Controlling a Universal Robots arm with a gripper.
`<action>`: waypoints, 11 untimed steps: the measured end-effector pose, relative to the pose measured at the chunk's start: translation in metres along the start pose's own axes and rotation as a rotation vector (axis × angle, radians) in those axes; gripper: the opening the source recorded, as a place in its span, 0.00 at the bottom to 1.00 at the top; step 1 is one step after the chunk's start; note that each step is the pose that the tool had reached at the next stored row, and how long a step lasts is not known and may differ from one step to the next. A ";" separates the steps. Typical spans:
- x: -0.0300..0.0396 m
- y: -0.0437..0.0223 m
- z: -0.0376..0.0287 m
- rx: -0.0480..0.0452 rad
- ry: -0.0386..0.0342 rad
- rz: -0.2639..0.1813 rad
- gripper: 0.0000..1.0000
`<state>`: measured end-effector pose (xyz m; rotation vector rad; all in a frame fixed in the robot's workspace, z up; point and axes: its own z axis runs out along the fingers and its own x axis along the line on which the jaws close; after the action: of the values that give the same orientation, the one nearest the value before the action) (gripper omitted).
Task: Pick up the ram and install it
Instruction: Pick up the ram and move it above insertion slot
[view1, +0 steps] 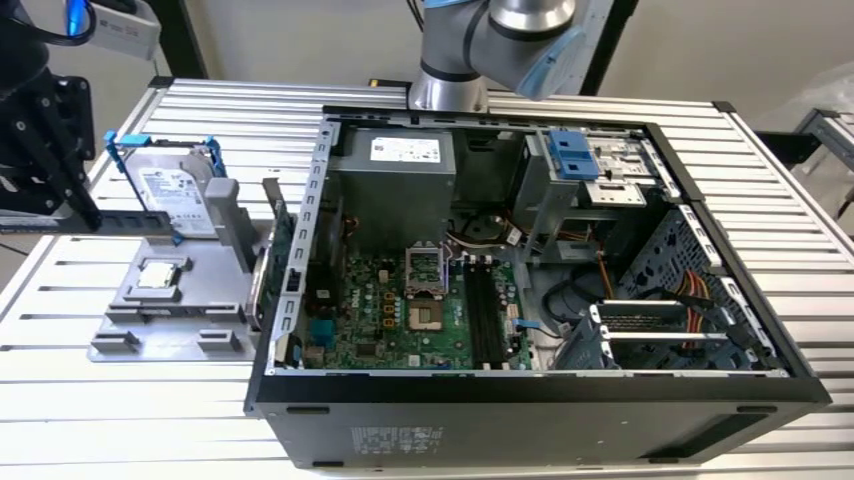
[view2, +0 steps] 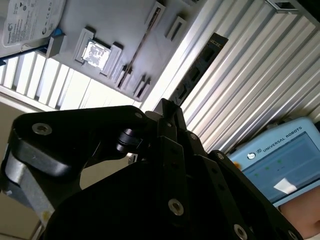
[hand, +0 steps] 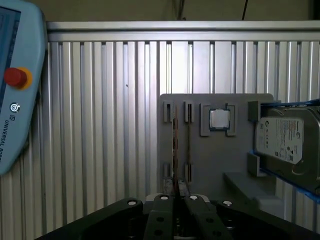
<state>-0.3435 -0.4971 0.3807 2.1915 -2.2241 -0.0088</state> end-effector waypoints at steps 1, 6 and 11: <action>0.0000 -0.0010 0.0000 0.0000 0.0000 0.000 0.00; -0.0001 -0.0079 -0.0002 -0.0001 0.0000 0.000 0.00; -0.0002 -0.0157 -0.0003 -0.0001 0.0000 0.000 0.00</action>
<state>-0.3278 -0.4972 0.3807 2.1914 -2.2240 -0.0089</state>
